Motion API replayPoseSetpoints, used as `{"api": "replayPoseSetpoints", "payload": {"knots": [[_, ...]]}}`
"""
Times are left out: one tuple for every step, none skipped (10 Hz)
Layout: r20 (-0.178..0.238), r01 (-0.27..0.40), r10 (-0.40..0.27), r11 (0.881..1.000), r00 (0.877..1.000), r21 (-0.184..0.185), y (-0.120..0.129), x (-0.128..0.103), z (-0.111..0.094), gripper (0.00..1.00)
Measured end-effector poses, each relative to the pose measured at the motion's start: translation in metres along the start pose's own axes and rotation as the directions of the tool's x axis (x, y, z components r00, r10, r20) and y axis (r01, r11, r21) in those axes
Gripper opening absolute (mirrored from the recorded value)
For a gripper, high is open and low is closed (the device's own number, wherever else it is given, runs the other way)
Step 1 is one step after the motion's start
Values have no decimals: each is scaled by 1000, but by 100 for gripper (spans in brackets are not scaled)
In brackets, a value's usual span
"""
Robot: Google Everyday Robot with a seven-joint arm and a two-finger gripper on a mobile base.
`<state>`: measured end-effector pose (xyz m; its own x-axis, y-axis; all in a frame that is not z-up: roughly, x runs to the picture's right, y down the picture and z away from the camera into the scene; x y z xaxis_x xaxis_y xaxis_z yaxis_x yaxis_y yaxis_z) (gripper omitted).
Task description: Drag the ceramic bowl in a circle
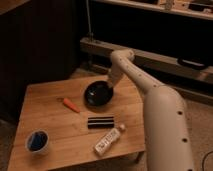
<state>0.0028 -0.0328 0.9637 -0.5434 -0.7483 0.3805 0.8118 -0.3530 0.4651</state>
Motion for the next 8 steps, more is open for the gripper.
{"api": "replayPoseSetpoints", "payload": {"knots": [[4,46,-46,999,999,7,-11,18,6,0],[7,78,-78,997,997,11,-17,31,11,0],[13,96,-96,995,995,14,-20,37,14,0],[11,100,-100,995,995,14,-22,39,14,0],[14,97,-97,995,995,14,-20,37,14,0],[14,96,-96,995,995,13,-19,37,14,0],[14,97,-97,995,995,13,-19,37,14,0],[15,99,-99,995,995,13,-20,38,15,0]]}}
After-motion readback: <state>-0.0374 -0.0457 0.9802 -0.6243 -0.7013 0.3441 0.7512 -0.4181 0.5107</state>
